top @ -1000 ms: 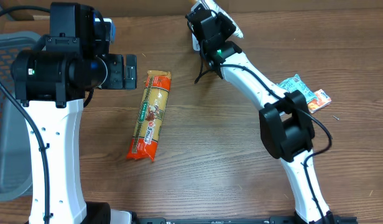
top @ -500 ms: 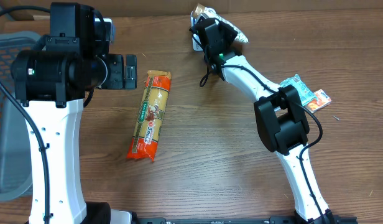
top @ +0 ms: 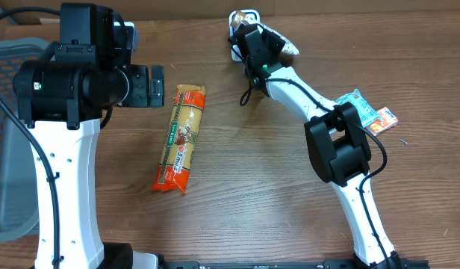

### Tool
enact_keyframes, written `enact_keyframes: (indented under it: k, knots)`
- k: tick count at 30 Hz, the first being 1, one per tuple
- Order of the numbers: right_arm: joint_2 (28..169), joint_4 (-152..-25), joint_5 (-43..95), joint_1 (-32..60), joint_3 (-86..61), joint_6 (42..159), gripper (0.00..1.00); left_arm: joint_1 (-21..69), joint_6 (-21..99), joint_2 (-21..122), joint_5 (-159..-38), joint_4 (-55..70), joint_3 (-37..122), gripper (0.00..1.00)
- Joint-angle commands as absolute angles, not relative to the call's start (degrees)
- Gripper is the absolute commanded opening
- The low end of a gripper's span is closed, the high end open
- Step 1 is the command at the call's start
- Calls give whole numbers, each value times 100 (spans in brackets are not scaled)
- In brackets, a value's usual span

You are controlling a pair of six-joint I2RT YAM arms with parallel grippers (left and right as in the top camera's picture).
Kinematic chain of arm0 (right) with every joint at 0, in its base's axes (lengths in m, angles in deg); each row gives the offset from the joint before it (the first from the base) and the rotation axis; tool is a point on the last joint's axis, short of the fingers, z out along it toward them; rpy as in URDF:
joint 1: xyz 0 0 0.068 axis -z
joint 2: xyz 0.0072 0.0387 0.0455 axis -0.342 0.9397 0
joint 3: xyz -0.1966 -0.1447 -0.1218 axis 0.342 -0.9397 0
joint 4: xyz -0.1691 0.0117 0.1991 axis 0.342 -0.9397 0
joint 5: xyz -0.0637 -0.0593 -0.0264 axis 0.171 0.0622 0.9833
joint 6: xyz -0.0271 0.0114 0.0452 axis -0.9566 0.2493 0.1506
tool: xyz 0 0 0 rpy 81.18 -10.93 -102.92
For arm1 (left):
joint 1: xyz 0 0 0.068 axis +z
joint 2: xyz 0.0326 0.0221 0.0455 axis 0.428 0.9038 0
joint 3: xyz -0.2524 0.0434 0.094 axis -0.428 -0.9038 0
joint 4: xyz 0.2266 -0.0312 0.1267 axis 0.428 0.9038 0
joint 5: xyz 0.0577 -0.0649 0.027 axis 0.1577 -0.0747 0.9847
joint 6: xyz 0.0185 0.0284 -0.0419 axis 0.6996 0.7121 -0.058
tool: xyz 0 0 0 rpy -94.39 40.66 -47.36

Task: Scan the item barcode
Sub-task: 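Hold the tube barcode against the white scanner face, then carry the tube right and set it down near the wipes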

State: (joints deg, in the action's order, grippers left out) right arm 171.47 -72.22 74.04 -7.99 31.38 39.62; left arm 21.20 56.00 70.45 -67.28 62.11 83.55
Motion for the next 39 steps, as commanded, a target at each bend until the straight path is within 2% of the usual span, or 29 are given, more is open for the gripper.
enact_keyframes:
  k: [1,5,9,19,27,31,39]
  knots:
    - [16712,-7270,7491,-871,3302,4274,3,2083,5707,7065,-6720,6203,8399,100]
    - [16290,-7670,7362,-878,3302,4600,3,2083,5707,7065,-6720,6203,8399,100]
    - [15682,-8638,6674,-886,3304,5280,4,2083,5707,7065,-6720,6203,8399,100]
    - [13842,-11846,2980,-447,3304,8606,4,2083,5707,7065,-6720,6203,8399,100]
    - [13529,-13905,1476,600,3215,9387,4,2083,5707,7065,-6720,6203,8399,100]
    - [13529,-13868,1472,1162,2677,9588,4,2083,5707,7065,-6720,6203,8399,100]
    - [13529,-11833,1478,1977,657,10882,4,2083,5707,7065,-6720,6203,8399,100]
